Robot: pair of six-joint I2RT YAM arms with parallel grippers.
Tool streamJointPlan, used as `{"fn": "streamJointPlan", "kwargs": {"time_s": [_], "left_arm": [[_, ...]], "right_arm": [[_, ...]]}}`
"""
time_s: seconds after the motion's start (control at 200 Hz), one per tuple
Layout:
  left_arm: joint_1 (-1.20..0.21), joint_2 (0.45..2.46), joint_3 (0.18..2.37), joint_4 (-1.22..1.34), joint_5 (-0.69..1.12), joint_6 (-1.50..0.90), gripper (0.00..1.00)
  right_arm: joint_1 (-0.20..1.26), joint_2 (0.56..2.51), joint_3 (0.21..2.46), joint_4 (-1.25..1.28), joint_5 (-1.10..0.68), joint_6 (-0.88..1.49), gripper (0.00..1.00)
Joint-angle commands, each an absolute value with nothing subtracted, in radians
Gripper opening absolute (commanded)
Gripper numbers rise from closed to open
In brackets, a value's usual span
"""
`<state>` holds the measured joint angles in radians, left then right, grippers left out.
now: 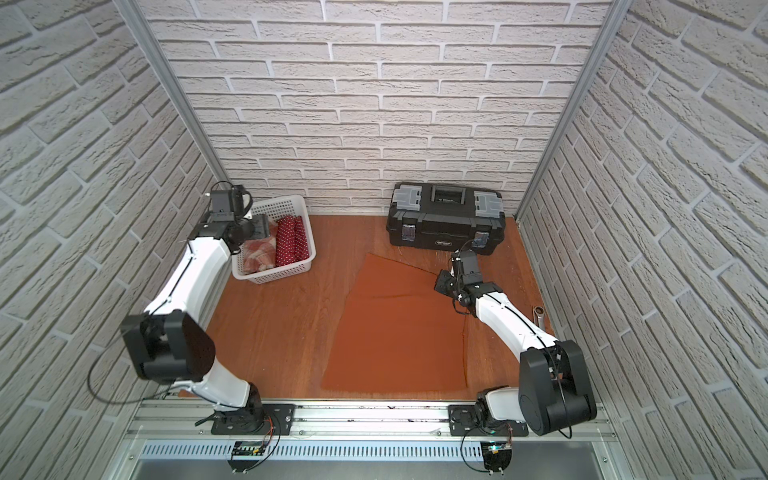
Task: Roll up the skirts
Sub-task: Move the basket to the corner of the board, then fold the skirt at the center of the board.
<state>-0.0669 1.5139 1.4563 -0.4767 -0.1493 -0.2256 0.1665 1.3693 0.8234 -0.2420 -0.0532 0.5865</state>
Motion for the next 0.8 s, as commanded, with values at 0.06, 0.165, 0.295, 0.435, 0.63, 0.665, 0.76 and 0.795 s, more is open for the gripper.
{"fn": "streamJointPlan", "kwargs": {"time_s": [0.06,0.165,0.295,0.435,0.63,0.665,0.76,0.795], "left_arm": [[-0.348,1.462,1.194,-0.291,-0.095,-0.434,0.0],[-0.491,1.577,1.109,-0.106,0.025,-0.571,0.0],[-0.602,1.78,1.083,0.062,0.115,-0.711,0.0],[-0.606,1.881,1.021,0.216,0.109,-0.822,0.01],[-0.525,1.949,0.969,0.276,0.158,-0.934,0.0],[-0.505,1.952,0.957,0.283,0.162,-0.943,0.0],[-0.46,1.938,0.921,0.28,0.156,-0.944,0.0],[-0.446,1.93,0.91,0.277,0.151,-0.933,0.0]], "right_arm": [[0.167,1.357,0.75,-0.246,-0.013,0.588,0.03],[0.168,1.369,0.721,-0.264,-0.001,0.59,0.03],[0.166,1.408,0.704,-0.281,0.005,0.598,0.03],[0.166,1.464,0.707,-0.284,0.006,0.598,0.03],[0.17,1.548,0.74,-0.298,-0.038,0.602,0.03],[0.173,1.557,0.743,-0.299,-0.039,0.601,0.03],[0.188,1.579,0.757,-0.291,-0.054,0.608,0.03],[0.203,1.592,0.767,-0.284,-0.058,0.61,0.03]]}}
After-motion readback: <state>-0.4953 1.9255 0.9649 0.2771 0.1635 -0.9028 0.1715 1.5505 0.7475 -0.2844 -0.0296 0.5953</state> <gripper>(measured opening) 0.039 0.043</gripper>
